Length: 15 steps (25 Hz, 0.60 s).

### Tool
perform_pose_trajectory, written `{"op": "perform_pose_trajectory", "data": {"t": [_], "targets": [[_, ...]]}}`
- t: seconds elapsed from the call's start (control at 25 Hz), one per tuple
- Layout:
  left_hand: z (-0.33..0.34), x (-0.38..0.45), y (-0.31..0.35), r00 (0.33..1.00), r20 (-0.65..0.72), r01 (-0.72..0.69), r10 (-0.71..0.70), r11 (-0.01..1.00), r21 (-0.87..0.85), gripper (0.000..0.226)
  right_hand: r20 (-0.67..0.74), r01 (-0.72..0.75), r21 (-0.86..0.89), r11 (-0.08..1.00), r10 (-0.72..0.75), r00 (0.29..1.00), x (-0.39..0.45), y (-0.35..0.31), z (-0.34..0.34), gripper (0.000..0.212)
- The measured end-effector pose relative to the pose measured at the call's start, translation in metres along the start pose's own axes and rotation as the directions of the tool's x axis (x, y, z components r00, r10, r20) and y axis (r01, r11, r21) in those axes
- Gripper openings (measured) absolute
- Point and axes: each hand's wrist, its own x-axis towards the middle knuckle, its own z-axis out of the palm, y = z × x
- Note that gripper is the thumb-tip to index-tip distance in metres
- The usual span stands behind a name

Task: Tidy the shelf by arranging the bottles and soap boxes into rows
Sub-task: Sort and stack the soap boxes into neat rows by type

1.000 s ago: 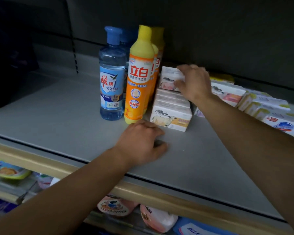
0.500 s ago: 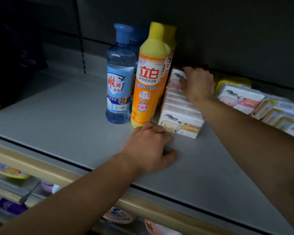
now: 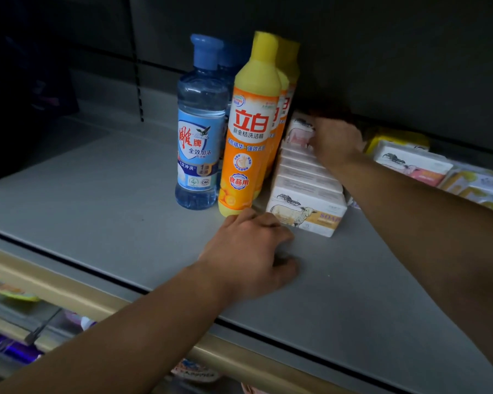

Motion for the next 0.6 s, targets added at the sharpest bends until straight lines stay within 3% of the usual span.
{"op": "perform_pose_trajectory", "data": {"t": [0.24, 0.4, 0.6], "targets": [[0.003, 0.001, -0.001, 1.0, -0.026, -0.006, 0.006, 1.0, 0.008, 0.048, 0.01, -0.012, 0.008, 1.0, 0.012, 1.0, 0.005, -0.003, 0.001, 0.019], [0.003, 0.001, -0.001, 1.0, -0.022, -0.016, 0.016, 1.0, 0.012, 0.048, 0.123, -0.011, 0.029, 1.0, 0.007, 0.992, -0.01, -0.01, -0.029, 0.04], [-0.003, -0.002, 0.001, 1.0, -0.007, -0.027, 0.027, 1.0, 0.012, 0.049, -0.06, 0.004, 0.243, 0.97, 0.011, 0.998, -0.082, 0.003, -0.072, 0.05]]}}
